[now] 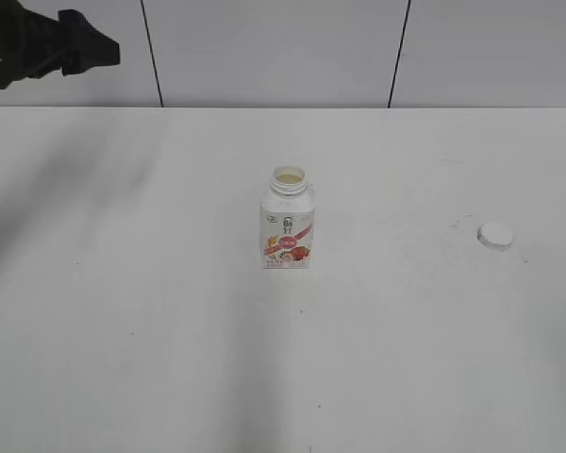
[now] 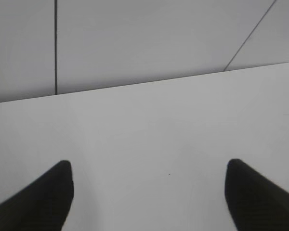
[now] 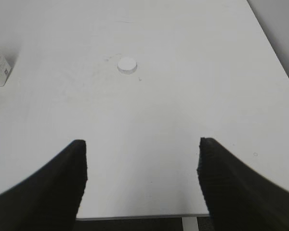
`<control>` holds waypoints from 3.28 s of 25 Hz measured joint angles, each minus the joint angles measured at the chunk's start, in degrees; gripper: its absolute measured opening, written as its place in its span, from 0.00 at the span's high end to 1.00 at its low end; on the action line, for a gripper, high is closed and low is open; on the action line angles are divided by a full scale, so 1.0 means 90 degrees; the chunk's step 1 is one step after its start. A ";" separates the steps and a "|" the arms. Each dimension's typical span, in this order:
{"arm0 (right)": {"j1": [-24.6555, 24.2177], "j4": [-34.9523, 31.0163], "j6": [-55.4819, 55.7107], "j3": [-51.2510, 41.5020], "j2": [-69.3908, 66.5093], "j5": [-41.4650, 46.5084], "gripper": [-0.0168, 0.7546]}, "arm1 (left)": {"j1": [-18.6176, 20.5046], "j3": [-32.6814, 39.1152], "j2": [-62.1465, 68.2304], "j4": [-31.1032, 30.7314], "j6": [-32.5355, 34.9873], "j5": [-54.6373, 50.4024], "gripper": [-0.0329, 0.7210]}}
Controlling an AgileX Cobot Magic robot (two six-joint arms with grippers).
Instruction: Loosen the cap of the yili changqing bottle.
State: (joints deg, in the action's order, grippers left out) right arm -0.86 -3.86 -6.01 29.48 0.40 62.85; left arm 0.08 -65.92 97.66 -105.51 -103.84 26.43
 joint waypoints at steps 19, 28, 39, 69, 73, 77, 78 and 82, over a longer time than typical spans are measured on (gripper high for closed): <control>0.0000 0.0000 0.0007 0.0000 0.0000 0.0000 0.24 | -0.2051 0.0362 -0.0101 0.0879 0.0026 -0.4564 0.18; 0.0000 0.0000 0.0007 0.0000 0.0000 0.0000 0.24 | -0.1847 0.0362 -0.0405 0.2776 0.2417 -0.3906 0.18; 0.0000 0.0000 0.0007 0.0000 0.0000 0.0000 0.24 | -0.1349 0.0368 -0.0952 0.9576 0.9791 -0.5036 0.18; 0.0000 0.0000 0.0007 0.0000 0.0005 0.0000 0.24 | -0.0075 0.2720 -0.4440 1.1165 1.1105 -0.6371 0.18; 0.0000 0.0000 0.0007 0.0000 0.0005 0.0000 0.24 | -0.0075 0.3329 -0.5567 1.1384 1.1221 -0.6417 0.18; 0.0000 -0.0006 0.0007 -0.0005 0.0005 0.0000 0.24 | -0.0075 0.3551 -0.6886 1.1511 1.1261 -0.7003 0.18; 0.0000 -0.0006 0.0007 -0.0005 0.0005 0.0000 0.24 | -0.0075 0.3557 -0.7199 1.1519 1.1267 -0.7316 0.18; 0.0000 -0.0006 0.0007 -0.0005 0.0005 0.0000 0.24 | -0.0075 0.3565 -0.8167 1.1597 1.1267 -0.8330 0.19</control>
State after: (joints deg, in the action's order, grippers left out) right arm -0.86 -3.91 -5.94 29.43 0.44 62.85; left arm -0.59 -33.84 24.16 -1.13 -2.44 -48.54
